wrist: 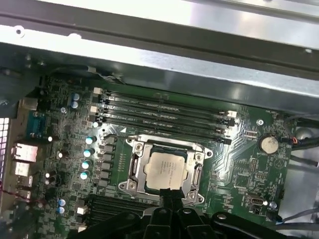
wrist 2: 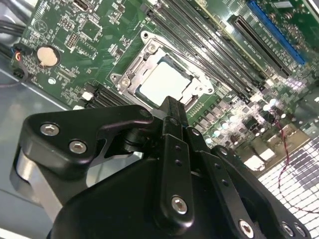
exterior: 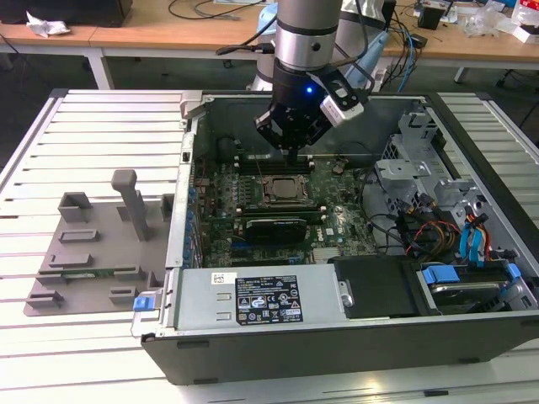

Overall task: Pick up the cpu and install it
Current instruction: 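Install the first cpu locking lever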

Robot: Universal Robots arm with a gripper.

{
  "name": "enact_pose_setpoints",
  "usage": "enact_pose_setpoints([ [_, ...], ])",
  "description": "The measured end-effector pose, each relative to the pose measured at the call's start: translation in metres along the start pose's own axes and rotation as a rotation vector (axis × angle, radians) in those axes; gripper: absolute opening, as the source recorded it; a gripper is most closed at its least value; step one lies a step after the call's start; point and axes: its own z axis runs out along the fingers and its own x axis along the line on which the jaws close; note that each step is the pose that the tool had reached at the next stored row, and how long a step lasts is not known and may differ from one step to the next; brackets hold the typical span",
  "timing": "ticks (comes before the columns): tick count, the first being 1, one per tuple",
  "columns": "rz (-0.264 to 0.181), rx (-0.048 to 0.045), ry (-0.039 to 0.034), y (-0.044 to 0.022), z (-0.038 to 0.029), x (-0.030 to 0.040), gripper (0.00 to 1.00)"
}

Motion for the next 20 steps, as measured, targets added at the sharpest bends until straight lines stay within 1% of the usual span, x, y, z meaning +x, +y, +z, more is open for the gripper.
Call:
enact_pose_setpoints([
  [1, -0.008, 0.0000, -0.0003, 0.0000, 0.0000, 0.0000, 0.11],
  [6, -0.118, 0.0004, -0.0046, 0.0000, 0.0000, 0.0000, 0.11],
  [9, -0.150, 0.0004, -0.0060, 0.0000, 0.0000, 0.0000, 0.11],
  [10, -0.144, 0.0001, -0.0056, 0.0000, 0.0000, 0.0000, 0.11],
  [13, -0.057, -0.0001, -0.0023, 0.0000, 0.0006, 0.0000, 0.11],
  [14, -0.012, -0.0003, -0.0006, 0.0000, 0.0009, 0.0000, 0.11],
  [16, 0.022, -0.0004, 0.0007, 0.0001, 0.0011, 0.0000, 0.11],
  [18, 0.091, -0.0006, 0.0035, 0.0001, 0.0014, 0.0000, 0.11],
  [19, 0.116, -0.0007, 0.0044, 0.0001, 0.0015, 0.0000, 0.11],
  [20, 0.129, -0.0007, 0.0049, 0.0001, 0.0015, 0.0000, 0.11],
])
